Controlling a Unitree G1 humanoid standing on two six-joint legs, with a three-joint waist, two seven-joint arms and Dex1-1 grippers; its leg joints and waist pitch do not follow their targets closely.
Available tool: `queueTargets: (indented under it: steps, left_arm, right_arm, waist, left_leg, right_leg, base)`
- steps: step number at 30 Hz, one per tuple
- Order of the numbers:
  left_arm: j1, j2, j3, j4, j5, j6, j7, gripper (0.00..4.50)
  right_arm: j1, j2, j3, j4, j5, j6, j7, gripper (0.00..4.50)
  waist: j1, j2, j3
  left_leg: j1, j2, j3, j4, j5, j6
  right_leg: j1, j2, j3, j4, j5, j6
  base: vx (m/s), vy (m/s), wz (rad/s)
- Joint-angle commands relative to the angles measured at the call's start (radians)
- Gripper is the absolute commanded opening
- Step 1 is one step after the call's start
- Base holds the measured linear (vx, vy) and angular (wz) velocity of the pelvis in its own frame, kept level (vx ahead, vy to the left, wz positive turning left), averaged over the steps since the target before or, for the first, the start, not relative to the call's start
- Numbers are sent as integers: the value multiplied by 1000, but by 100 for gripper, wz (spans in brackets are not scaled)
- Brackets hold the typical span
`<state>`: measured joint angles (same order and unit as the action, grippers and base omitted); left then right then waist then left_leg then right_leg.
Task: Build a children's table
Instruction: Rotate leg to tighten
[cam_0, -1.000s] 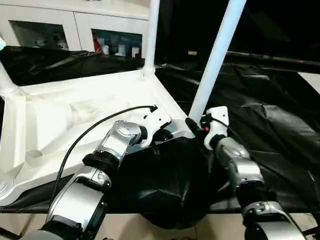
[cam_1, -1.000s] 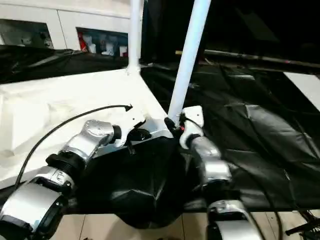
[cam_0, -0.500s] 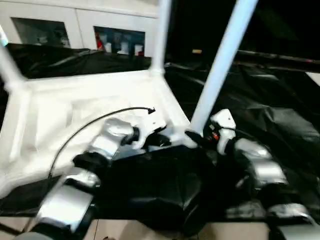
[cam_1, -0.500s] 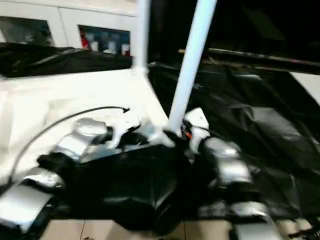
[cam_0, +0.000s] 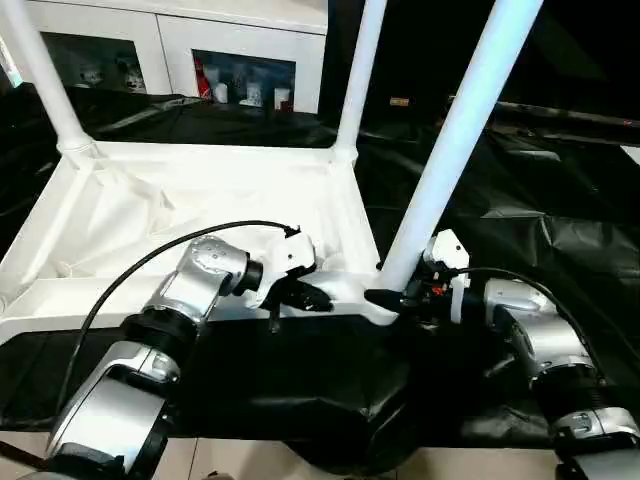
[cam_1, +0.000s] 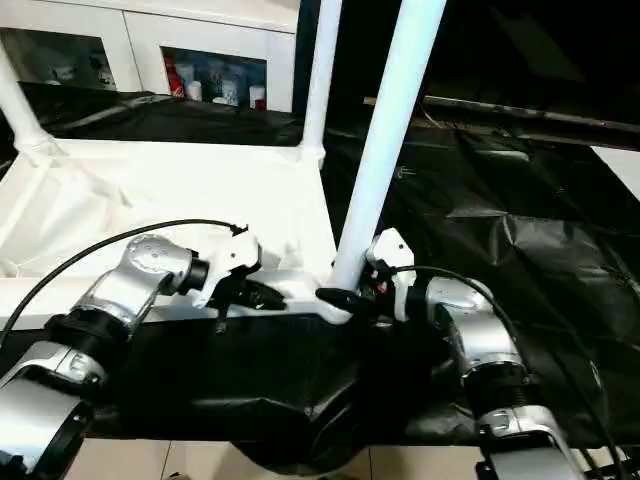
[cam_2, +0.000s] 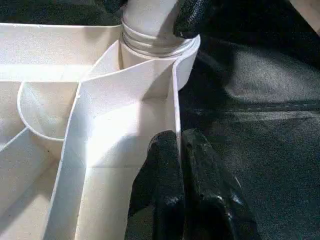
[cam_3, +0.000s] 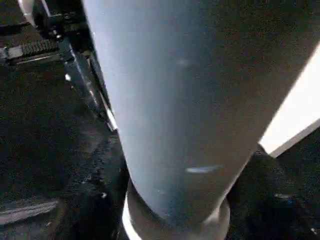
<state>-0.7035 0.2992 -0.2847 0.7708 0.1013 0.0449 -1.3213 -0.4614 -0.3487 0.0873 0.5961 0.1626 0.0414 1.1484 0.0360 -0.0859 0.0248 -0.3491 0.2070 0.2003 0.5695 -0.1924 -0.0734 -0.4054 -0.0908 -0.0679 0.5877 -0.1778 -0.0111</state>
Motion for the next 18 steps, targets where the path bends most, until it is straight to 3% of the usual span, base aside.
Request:
queueTargets:
  steps: [1, 6, 10, 11, 13, 15, 18]
  left_arm:
    - [40, -2, -45, 32, 19, 22, -22, 0]
    - [46, -4, -45, 21, 13, 28, -16, 0]
    - [39, -24, -29, 30, 14, 29, 44, 0]
    - [36, -30, -25, 33, 15, 29, 63, 0]
    - [13, -91, 11, 78, 29, 41, 251, 0]
    - [5, -120, 24, 94, 33, 49, 327, 0]
    - [-1, -163, 41, 96, 31, 74, 411, 0]
  right_arm:
    - [18, -7, 12, -19, 13, 16, 27, 233]
    - [26, 2, 15, -20, 14, 23, 23, 206]
    - [32, 26, 6, -6, 1, 29, -50, 204]
    - [33, 34, 3, -2, -3, 33, -74, 204]
    - [33, 99, -27, 47, -39, 37, -276, 202]
    - [36, 133, -43, 67, -48, 42, -364, 202]
    - [41, 192, -66, 78, -48, 52, -482, 200]
  waist:
    - [2, 3, -42]
    - [3, 4, -43]
    - [2, 4, -38]
    - [1, 4, -37]
    - [0, 3, -33]
    - [-2, 1, -29]
    - [-1, -1, -30]
  left_leg:
    - [4, 35, -12, -61, -192, 62]
    - [3, 33, -11, -59, -179, 68]
    - [2, 33, -12, -62, -213, 57]
    - [4, 34, -14, -64, -238, 45]
    - [6, 34, -17, -68, -278, 26]
    - [7, 32, -22, -71, -328, -7]
    - [12, 29, -26, -71, -360, -7]
  right_leg:
    - [48, -54, 44, -55, -159, -241]
    - [49, -53, 43, -53, -137, -249]
    - [46, -54, 43, -62, -209, -230]
    - [43, -55, 44, -67, -256, -217]
    - [37, -56, 43, -75, -332, -193]
    - [30, -57, 41, -85, -441, -150]
    - [25, -60, 40, -96, -515, -113]
  base:
    - [0, 0, 0]
    - [0, 0, 0]
    - [0, 0, 0]
    - [0, 0, 0]
    - [0, 0, 0]
    - [0, 0, 0]
    - [0, 0, 0]
